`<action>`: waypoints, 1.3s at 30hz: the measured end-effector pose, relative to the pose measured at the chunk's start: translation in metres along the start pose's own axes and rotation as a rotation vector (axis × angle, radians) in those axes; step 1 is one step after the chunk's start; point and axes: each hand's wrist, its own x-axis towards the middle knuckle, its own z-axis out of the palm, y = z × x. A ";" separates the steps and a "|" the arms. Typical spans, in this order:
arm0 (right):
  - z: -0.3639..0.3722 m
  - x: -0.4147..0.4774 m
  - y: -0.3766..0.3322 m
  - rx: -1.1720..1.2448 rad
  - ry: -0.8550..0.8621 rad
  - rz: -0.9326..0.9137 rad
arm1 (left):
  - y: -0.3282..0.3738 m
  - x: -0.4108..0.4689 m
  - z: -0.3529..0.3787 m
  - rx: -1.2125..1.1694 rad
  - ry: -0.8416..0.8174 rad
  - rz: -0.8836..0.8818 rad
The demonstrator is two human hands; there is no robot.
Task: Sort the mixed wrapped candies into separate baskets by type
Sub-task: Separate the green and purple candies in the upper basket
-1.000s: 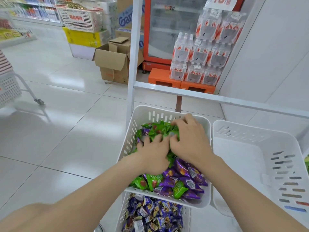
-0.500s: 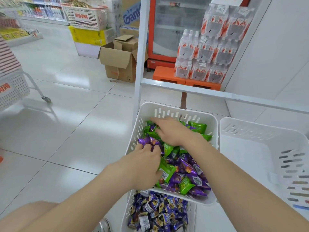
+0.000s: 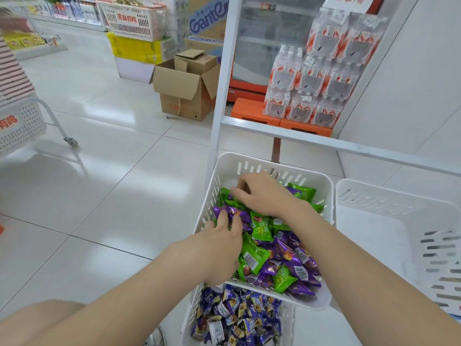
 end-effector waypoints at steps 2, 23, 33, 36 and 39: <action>-0.001 0.003 -0.003 -0.021 -0.062 0.002 | -0.001 0.000 0.002 -0.001 0.004 0.003; 0.019 0.020 -0.011 -0.360 -0.061 -0.140 | 0.000 -0.004 -0.004 0.113 0.116 0.080; -0.004 -0.006 -0.005 -0.021 0.182 -0.068 | 0.007 -0.002 -0.009 0.143 0.148 0.069; -0.023 -0.032 0.003 0.160 0.300 -0.040 | 0.008 -0.001 -0.011 0.167 0.202 0.048; -0.038 -0.068 0.018 0.184 0.439 0.022 | 0.001 0.010 -0.012 0.093 0.293 0.073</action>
